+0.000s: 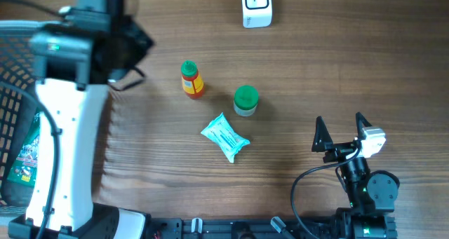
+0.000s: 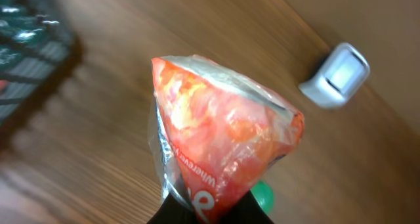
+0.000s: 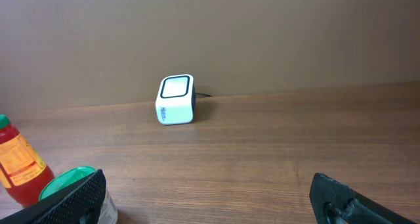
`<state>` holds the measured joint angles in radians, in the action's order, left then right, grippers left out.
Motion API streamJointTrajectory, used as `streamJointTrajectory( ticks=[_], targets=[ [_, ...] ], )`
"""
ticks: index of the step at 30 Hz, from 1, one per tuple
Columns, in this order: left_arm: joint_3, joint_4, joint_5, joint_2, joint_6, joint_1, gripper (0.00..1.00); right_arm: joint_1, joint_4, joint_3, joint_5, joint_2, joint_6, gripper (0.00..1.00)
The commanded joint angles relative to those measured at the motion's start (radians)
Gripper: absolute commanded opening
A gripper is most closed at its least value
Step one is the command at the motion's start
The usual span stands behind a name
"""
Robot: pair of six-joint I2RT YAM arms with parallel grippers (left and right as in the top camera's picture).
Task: Scan the item barcode
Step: 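Carry the orange snack bag out and drop it on the table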
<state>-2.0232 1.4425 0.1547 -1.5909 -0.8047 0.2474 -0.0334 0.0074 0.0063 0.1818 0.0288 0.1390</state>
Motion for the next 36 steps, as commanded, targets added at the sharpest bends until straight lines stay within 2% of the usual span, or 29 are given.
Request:
streamJointTrajectory(
  ticks=[1,6,9,15,18,21,24,25,27,30,33,36],
  targets=[
    [-0.006,-0.065,0.049,-0.060,0.013,0.257,0.04,0.004,0.005,0.000,-0.006,-0.006,0.019,1.00],
    [-0.006,-0.190,0.129,-0.261,0.013,0.544,0.04,0.004,0.005,0.000,-0.006,-0.006,0.019,1.00],
    [-0.006,-0.283,0.130,-0.411,0.013,0.615,0.04,0.004,0.005,0.000,-0.005,-0.006,0.019,1.00],
    [-0.006,-0.483,0.119,-0.656,0.012,0.637,0.09,0.004,0.005,0.000,-0.006,-0.006,0.019,1.00],
    [-0.006,-0.494,0.116,-0.729,0.012,0.637,0.08,0.004,0.005,0.000,-0.006,-0.006,0.019,1.00],
    [-0.006,-0.499,0.116,-0.750,0.012,0.622,0.13,0.004,0.005,0.000,-0.006,-0.006,0.019,1.00],
    [-0.006,-0.499,0.063,-0.751,0.012,0.612,0.13,0.004,0.005,0.000,-0.006,-0.006,0.019,1.00],
    [-0.006,-0.496,0.063,-0.751,0.012,0.612,0.19,0.004,0.005,0.000,-0.006,-0.006,0.019,0.99],
    [-0.008,-0.498,0.063,-0.742,0.013,0.612,0.40,0.004,0.005,0.000,-0.006,-0.006,0.019,1.00],
    [-0.013,-0.490,0.067,-0.655,0.016,0.596,0.59,0.004,0.005,0.000,-0.006,-0.006,0.019,1.00],
    [-0.013,-0.487,0.131,-0.543,0.016,0.569,0.63,0.004,0.005,0.000,-0.006,-0.006,0.019,1.00],
    [-0.013,-0.442,0.322,-0.365,0.016,0.498,0.70,0.004,0.005,0.000,-0.006,-0.006,0.019,1.00]
  ],
)
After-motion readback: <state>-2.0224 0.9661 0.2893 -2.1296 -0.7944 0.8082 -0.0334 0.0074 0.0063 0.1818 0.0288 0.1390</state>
